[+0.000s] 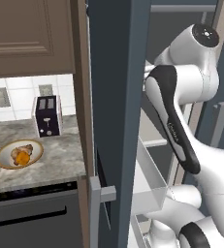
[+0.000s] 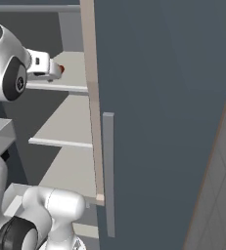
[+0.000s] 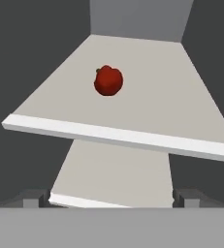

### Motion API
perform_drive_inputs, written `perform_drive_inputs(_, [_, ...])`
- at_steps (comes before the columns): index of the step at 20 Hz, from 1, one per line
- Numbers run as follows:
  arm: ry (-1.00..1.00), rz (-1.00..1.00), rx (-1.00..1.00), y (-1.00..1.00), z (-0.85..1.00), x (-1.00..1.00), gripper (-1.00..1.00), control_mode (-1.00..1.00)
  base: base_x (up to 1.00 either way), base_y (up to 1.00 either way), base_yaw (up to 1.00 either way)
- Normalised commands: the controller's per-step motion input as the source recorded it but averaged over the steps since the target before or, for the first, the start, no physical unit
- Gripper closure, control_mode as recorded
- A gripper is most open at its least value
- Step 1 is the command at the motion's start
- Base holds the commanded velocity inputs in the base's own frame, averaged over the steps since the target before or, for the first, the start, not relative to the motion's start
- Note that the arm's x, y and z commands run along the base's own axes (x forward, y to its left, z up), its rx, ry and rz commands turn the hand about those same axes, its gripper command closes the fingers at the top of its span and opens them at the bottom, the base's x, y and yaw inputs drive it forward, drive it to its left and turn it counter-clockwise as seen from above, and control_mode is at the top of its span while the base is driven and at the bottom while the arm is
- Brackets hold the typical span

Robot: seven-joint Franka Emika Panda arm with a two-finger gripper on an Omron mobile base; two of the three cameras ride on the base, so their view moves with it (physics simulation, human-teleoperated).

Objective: Take the bell pepper, chicken drumstick, and orange from the freezer and place them in the bowl on the counter.

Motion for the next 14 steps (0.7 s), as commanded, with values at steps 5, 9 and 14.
perform_drive_inputs(5, [0.0, 0.0, 0.0, 0.0, 0.0, 0.38, -1.0, -1.0, 0.0, 0.0, 0.0])
perform_drive_inputs(9, [0.0, 0.0, 0.0, 0.0, 0.0, 0.37, -1.0, -1.0, 0.0, 0.0, 0.0])
perform_drive_inputs(14, [0.01, 0.0, 0.0, 0.04, 0.0, 0.38, -1.0, -1.0, 0.0, 0.0, 0.0])
